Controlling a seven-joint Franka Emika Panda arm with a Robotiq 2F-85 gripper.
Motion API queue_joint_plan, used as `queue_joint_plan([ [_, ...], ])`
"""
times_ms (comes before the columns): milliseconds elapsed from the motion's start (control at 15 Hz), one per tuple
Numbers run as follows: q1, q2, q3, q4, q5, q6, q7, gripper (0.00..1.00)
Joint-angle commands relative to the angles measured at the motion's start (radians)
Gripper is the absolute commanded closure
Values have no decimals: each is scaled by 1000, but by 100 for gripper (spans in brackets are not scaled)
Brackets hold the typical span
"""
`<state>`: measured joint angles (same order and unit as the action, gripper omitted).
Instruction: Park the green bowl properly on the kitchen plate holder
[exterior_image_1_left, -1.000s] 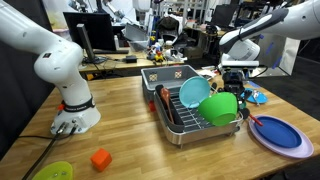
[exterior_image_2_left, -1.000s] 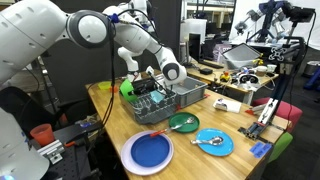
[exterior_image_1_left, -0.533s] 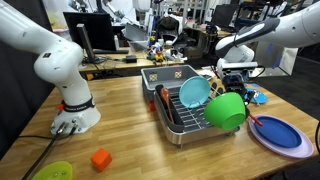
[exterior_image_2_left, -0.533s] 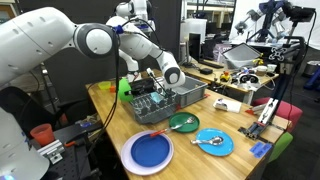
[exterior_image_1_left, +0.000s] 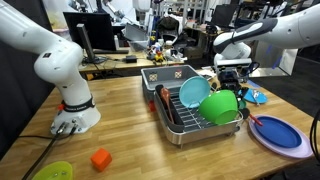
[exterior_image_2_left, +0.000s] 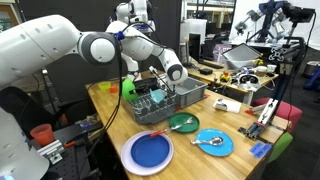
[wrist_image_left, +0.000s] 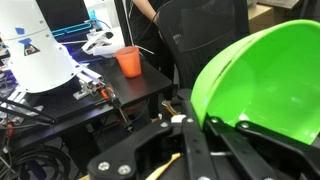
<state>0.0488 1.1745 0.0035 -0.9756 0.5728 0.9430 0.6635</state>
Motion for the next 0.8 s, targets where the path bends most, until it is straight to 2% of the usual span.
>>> queue_joint_plan([
  [0,-4,58,8,103,-13,-56,54,99],
  [733,6,175,-1,318,-45,-164,180,99],
])
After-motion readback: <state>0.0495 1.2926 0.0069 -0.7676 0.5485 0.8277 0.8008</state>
